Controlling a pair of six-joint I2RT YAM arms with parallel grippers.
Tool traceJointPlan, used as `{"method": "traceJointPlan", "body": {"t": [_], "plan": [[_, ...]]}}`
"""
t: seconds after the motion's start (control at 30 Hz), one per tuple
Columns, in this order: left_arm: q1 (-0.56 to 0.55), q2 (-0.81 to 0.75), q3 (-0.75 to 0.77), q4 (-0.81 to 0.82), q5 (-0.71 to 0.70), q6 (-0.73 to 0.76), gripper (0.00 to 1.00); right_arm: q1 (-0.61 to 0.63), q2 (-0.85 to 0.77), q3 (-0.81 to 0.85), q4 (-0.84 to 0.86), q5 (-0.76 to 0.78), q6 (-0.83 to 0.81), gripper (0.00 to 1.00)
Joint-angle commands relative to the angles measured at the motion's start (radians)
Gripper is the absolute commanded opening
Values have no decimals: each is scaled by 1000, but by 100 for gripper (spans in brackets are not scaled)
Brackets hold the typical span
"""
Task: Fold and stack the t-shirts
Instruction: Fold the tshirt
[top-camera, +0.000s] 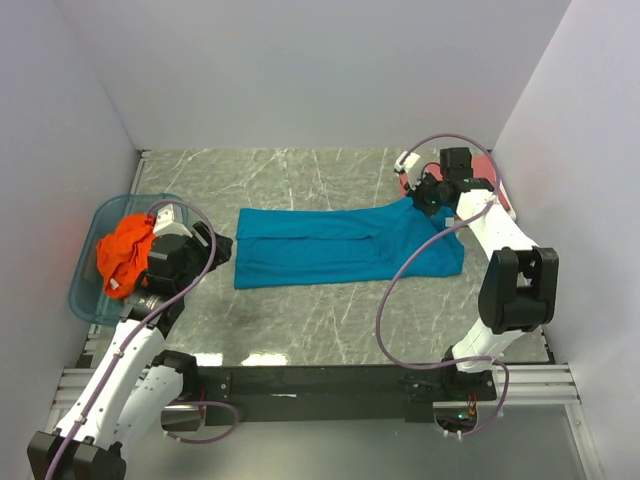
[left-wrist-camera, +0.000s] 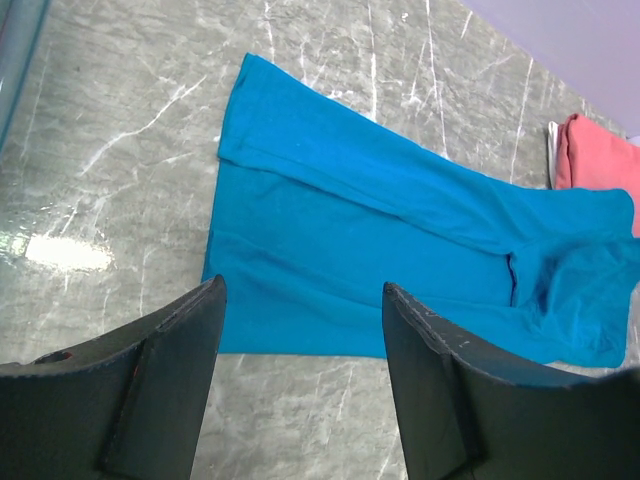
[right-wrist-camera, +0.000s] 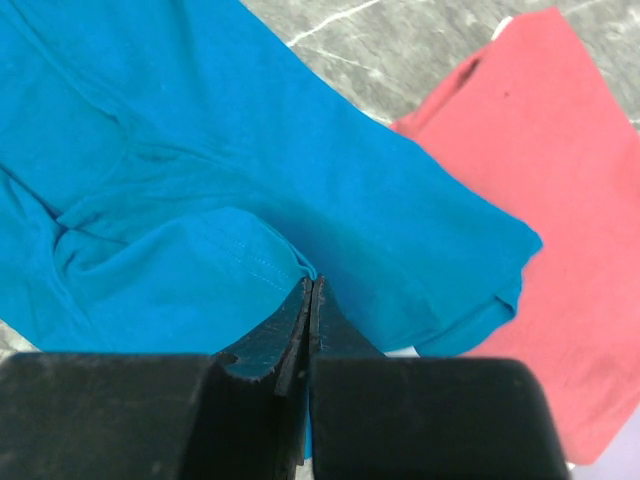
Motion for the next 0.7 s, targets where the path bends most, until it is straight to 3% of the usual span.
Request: {"method": "traceJointPlan", "body": {"t": [0.0,0.67], "plan": [[0,-17,14,14,27,2,68,21,20,56,-3,26,0,0],[0,5,9,26,45,7,68,73,103,111,9,61,11,0]]}}
